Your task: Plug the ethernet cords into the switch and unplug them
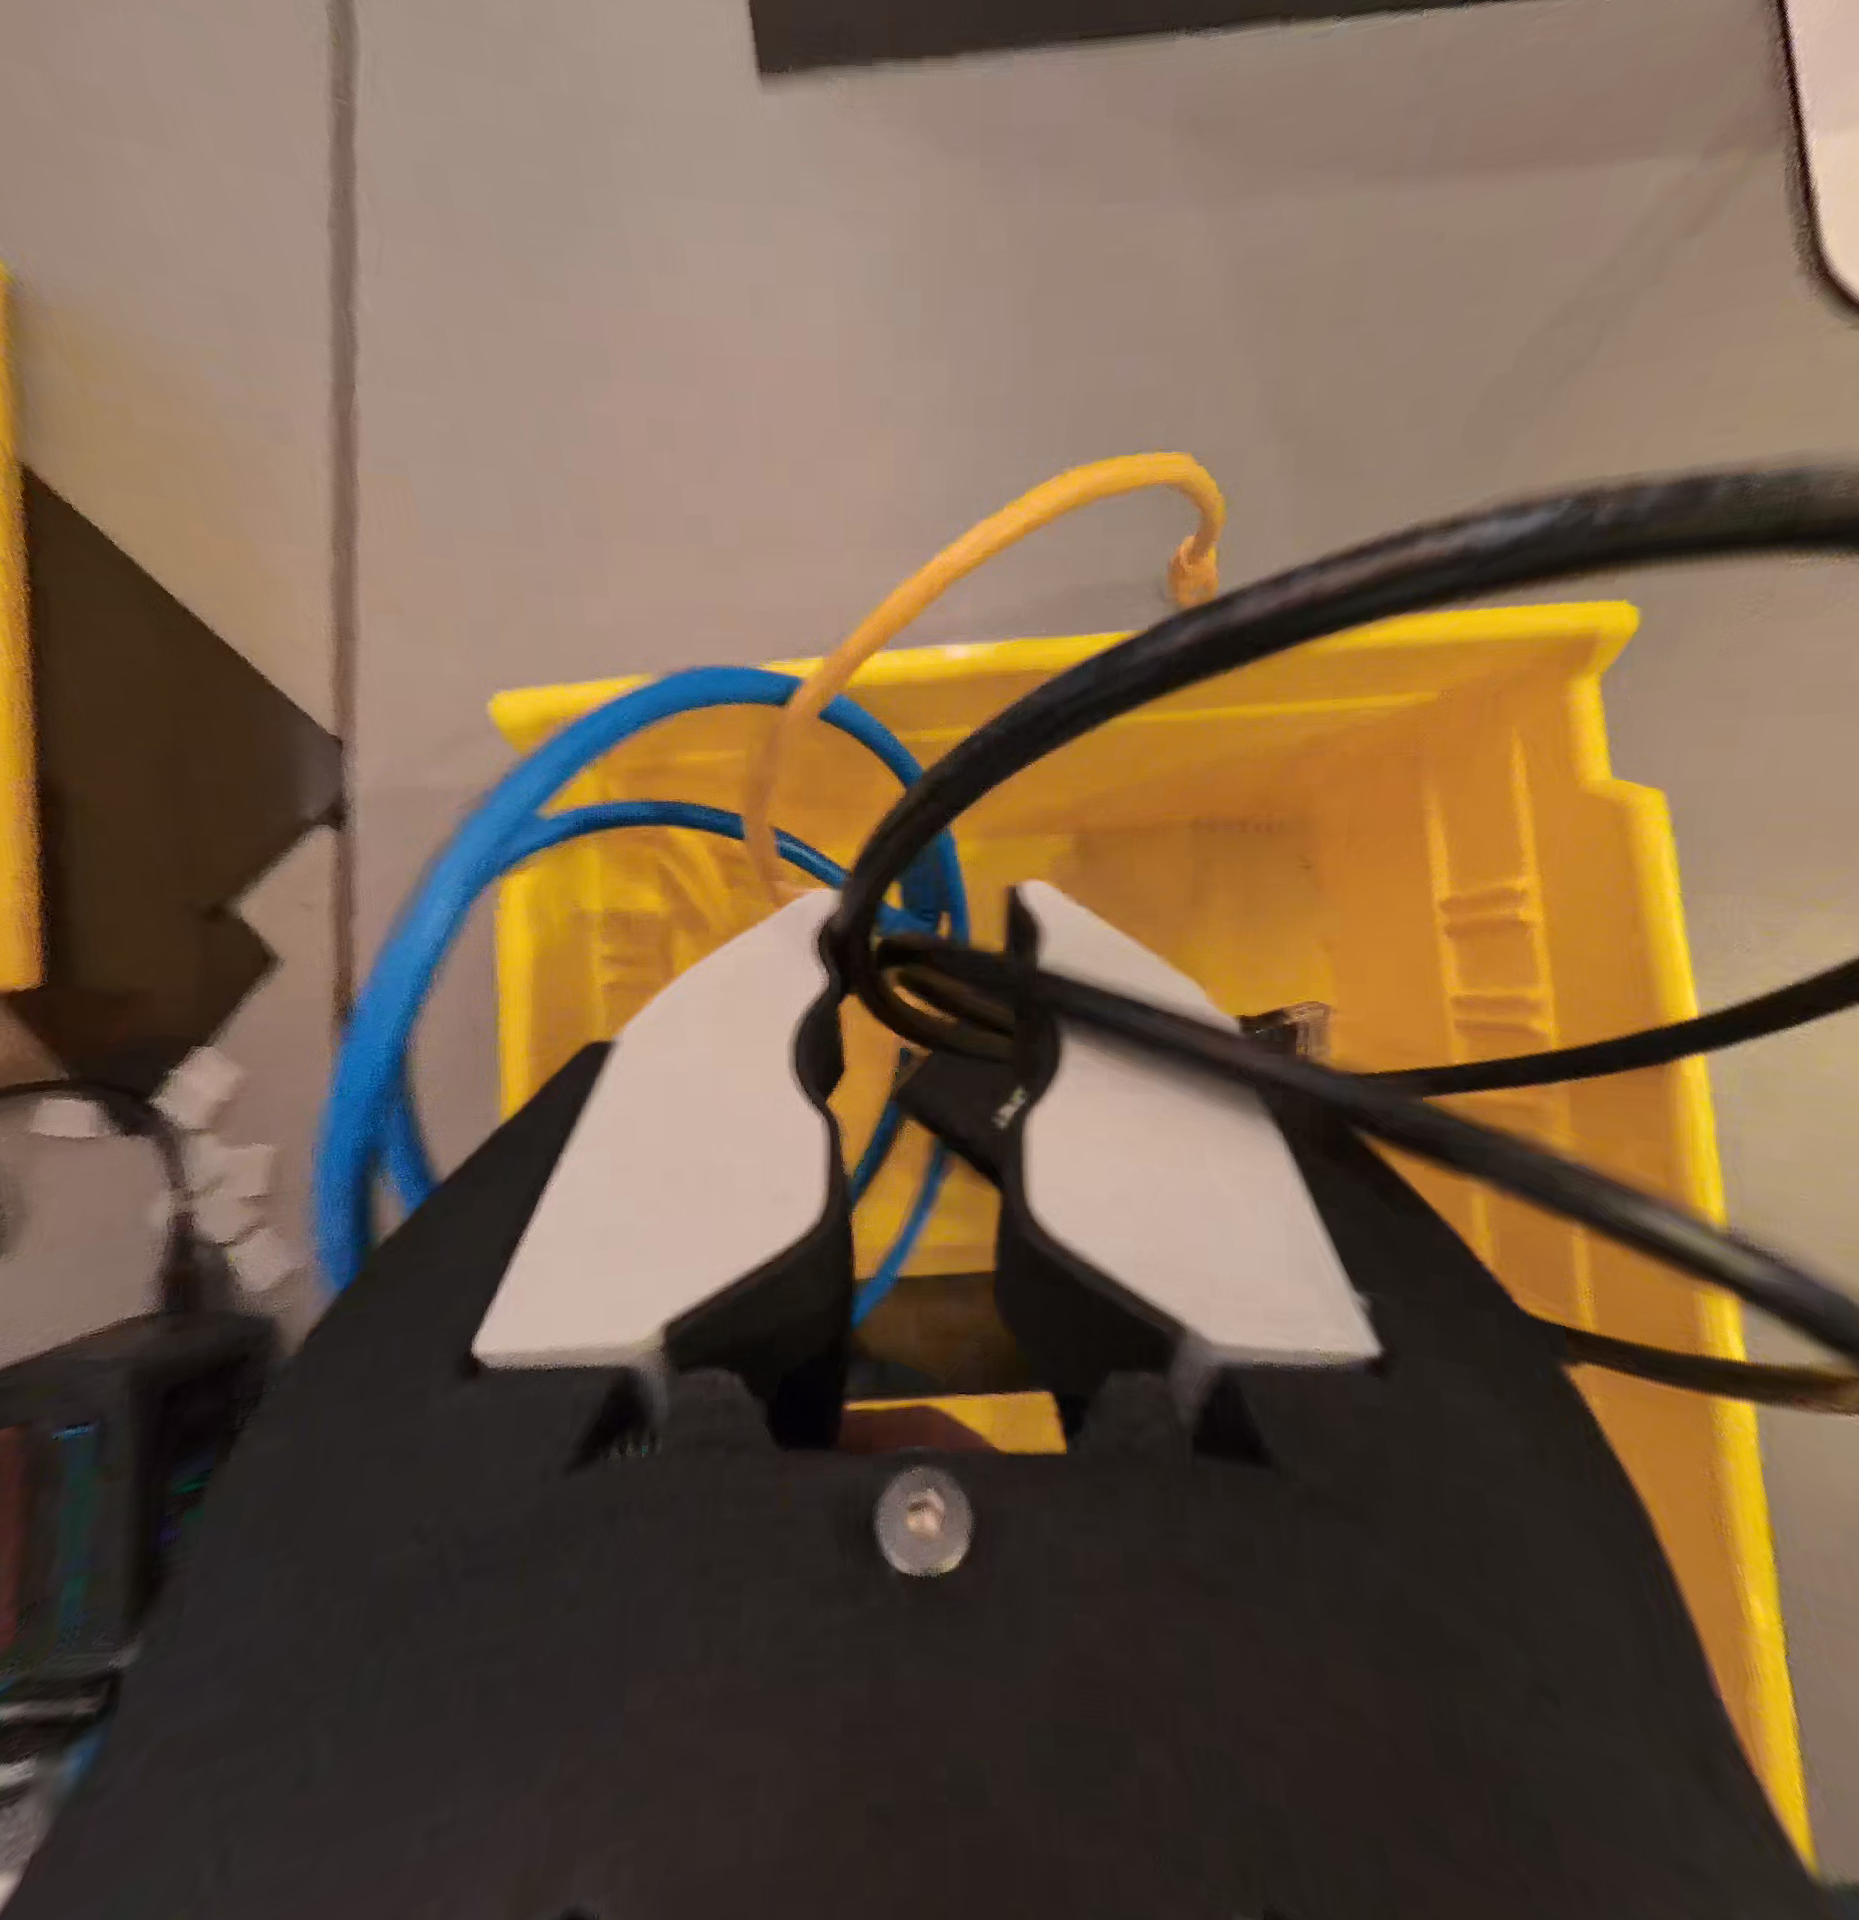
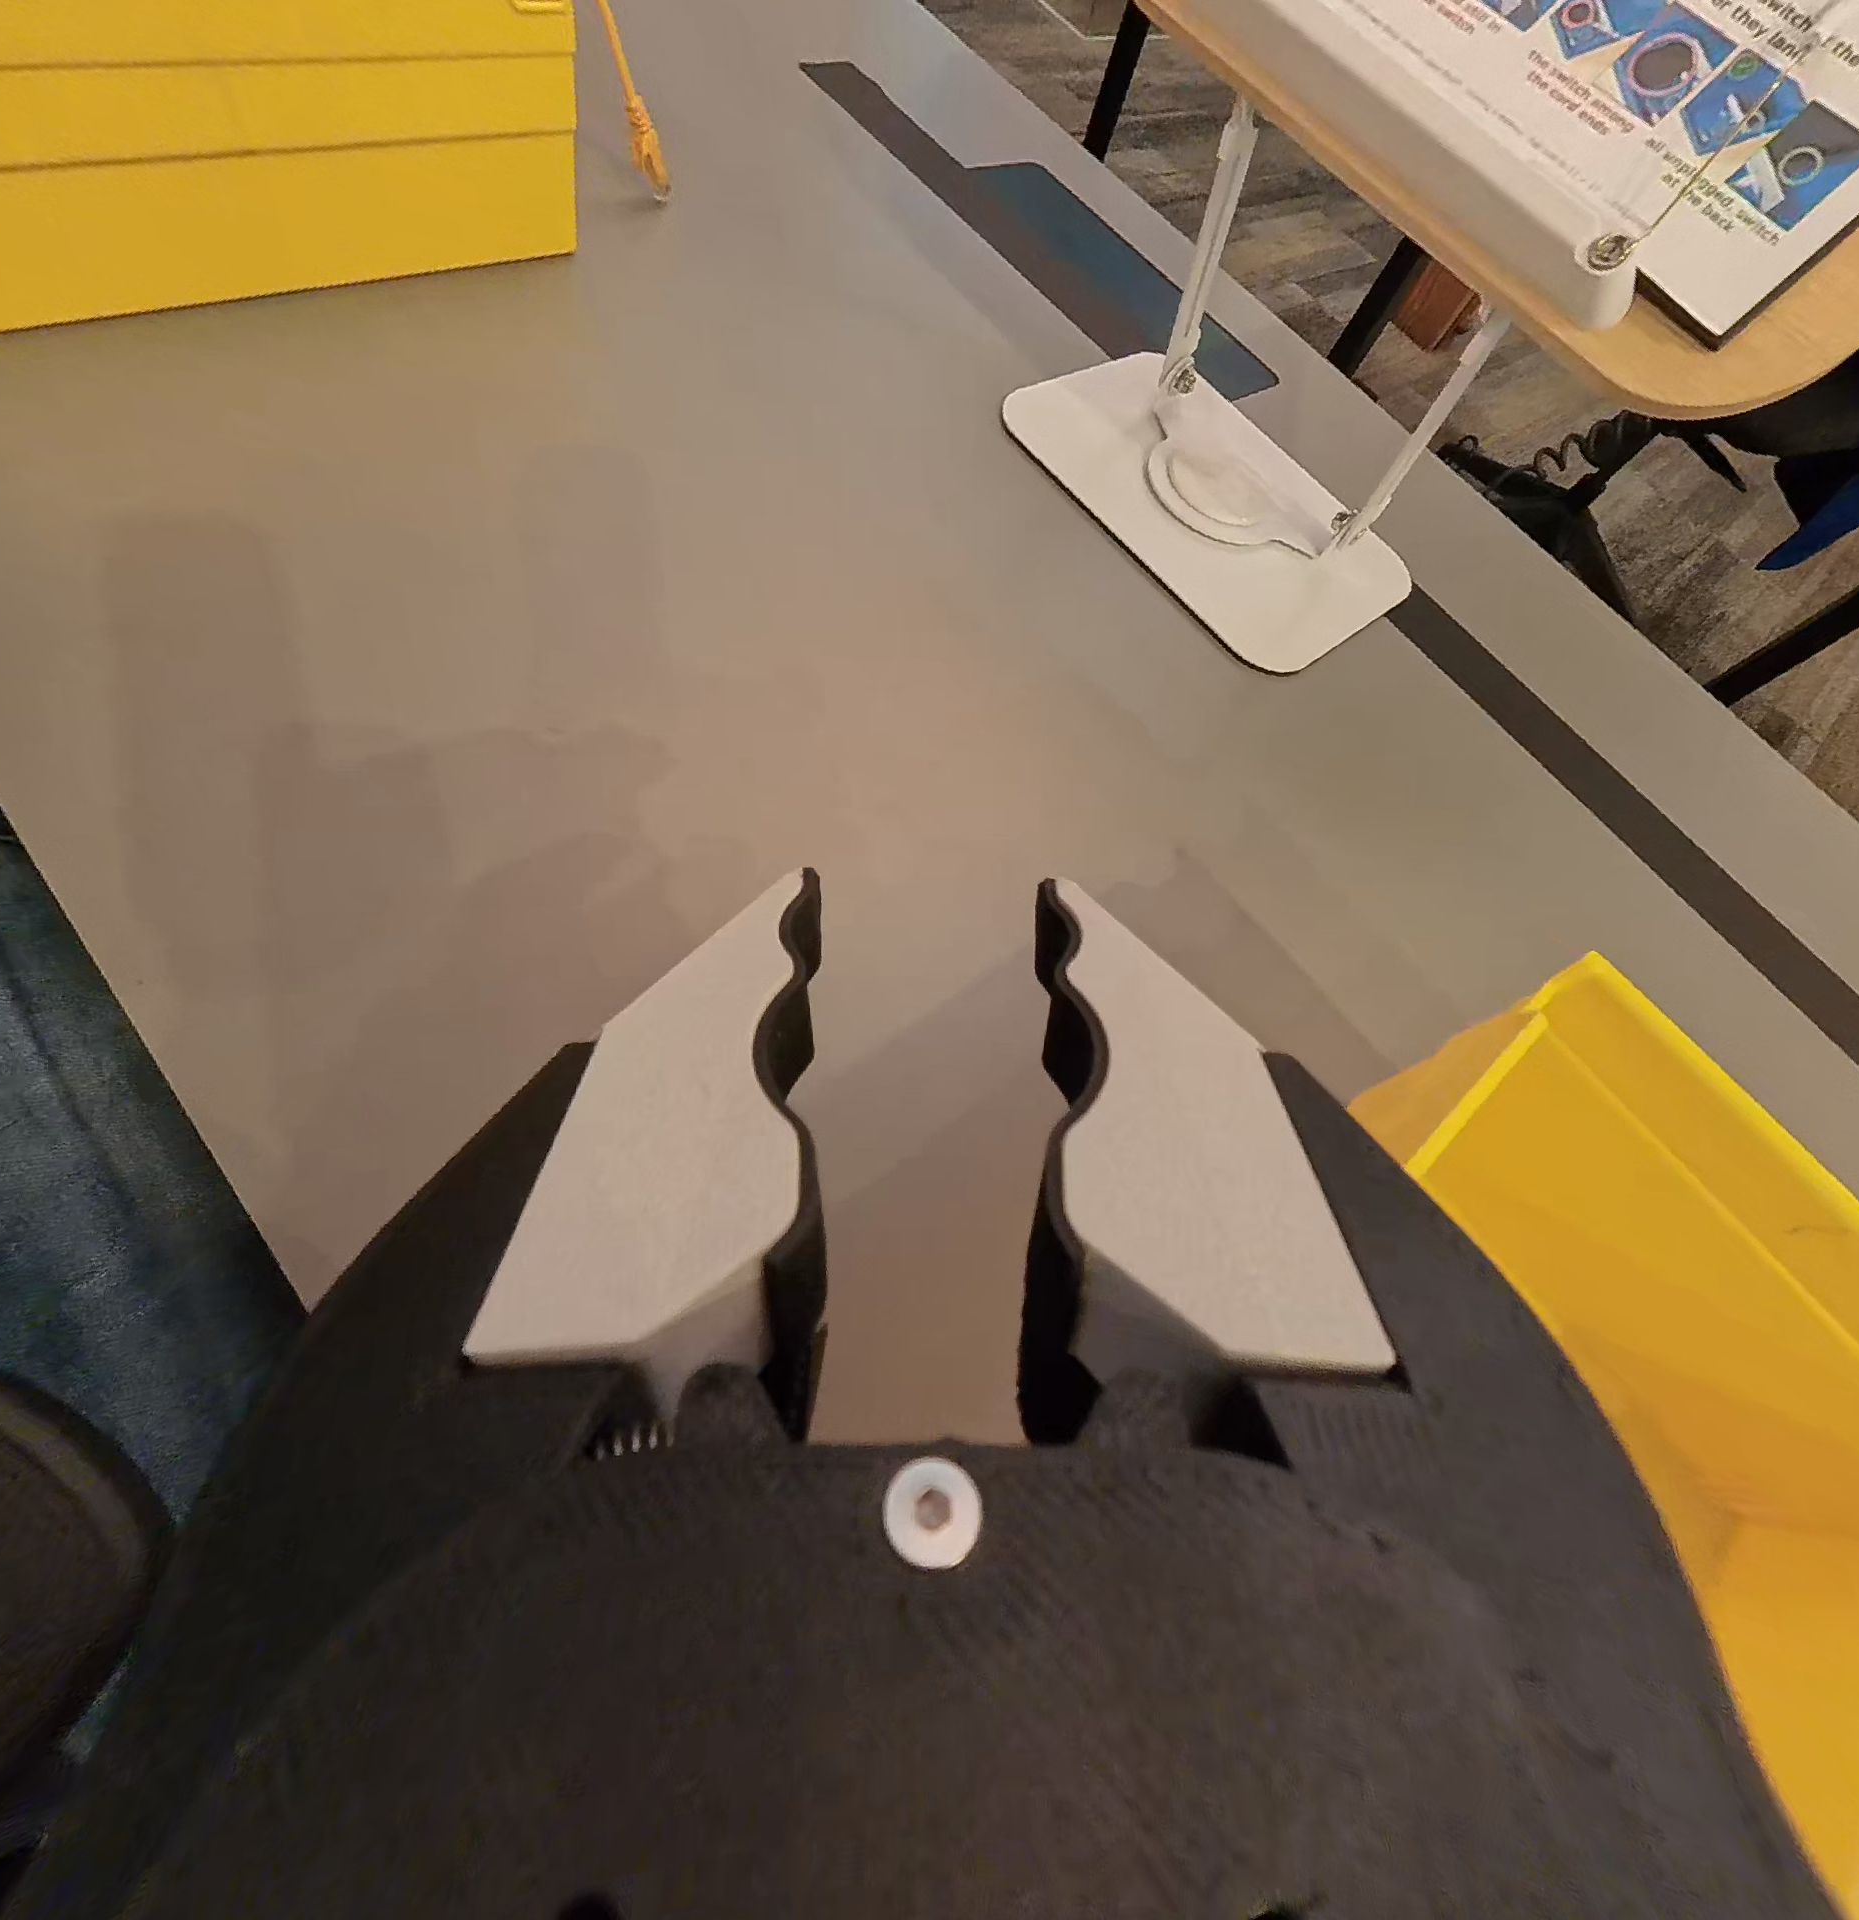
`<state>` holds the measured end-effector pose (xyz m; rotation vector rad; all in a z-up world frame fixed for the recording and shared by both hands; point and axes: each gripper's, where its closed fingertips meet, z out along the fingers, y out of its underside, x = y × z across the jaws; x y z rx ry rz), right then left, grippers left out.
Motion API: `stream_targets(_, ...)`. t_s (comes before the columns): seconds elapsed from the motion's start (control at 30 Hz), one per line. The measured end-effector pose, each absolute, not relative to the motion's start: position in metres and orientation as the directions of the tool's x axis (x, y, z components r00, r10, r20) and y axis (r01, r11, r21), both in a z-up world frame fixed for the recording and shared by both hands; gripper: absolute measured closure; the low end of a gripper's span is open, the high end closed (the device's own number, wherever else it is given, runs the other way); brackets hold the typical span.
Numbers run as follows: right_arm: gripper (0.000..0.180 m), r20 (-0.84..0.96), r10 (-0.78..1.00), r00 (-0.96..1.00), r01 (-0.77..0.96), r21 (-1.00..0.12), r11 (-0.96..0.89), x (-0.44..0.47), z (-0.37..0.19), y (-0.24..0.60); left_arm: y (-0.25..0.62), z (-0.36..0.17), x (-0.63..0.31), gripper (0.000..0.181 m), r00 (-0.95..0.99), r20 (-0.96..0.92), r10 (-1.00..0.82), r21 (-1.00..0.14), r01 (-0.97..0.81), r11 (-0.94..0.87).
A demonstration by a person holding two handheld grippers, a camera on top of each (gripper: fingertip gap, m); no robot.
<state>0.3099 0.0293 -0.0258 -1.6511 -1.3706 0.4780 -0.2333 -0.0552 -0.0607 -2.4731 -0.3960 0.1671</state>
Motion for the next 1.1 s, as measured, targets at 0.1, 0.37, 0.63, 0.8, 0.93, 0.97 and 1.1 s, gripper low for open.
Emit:
stream_targets(0.1,0.139,0.249,0.922,0.296,0.575,-0.817,0.036,0.309,-0.028,0.027,-0.055,-0.097,-0.232,0.118,0.937,0.039,0.347,-0.479,0.323,-0.816)
stream_targets(0.37,0.139,0.230,0.927,0.296,0.571,-0.821,0.022,0.309,-0.031,0.029,-0.057,-0.149,-0.237,0.121,0.916,0.082,0.392,-0.227,0.400,-0.888)
stream_targets(0.63,0.139,0.223,0.925,0.308,0.557,-0.830,0.015,0.312,-0.028,0.033,-0.051,-0.143,-0.249,0.150,0.927,0.001,0.376,-0.291,0.360,-0.886)
stream_targets(0.8,0.139,0.229,0.924,0.305,0.562,-0.827,0.020,0.314,-0.029,0.032,-0.048,-0.117,-0.253,0.162,0.919,0.018,0.393,-0.434,0.362,-0.825)
stream_targets(0.93,0.139,0.229,0.924,0.308,0.560,-0.828,0.018,0.315,-0.027,0.032,-0.051,-0.085,-0.256,0.164,0.924,-0.020,0.381,-0.534,0.312,-0.786)
stream_targets(0.97,0.139,0.229,0.923,0.308,0.560,-0.829,0.019,0.315,-0.027,0.032,-0.051,-0.076,-0.256,0.164,0.926,-0.022,0.377,-0.561,0.301,-0.771)
stream_targets(1.1,0.139,0.234,0.924,0.303,0.557,-0.830,0.028,0.311,-0.023,0.029,-0.055,-0.038,-0.256,0.165,0.927,-0.037,0.374,-0.657,0.259,-0.708)
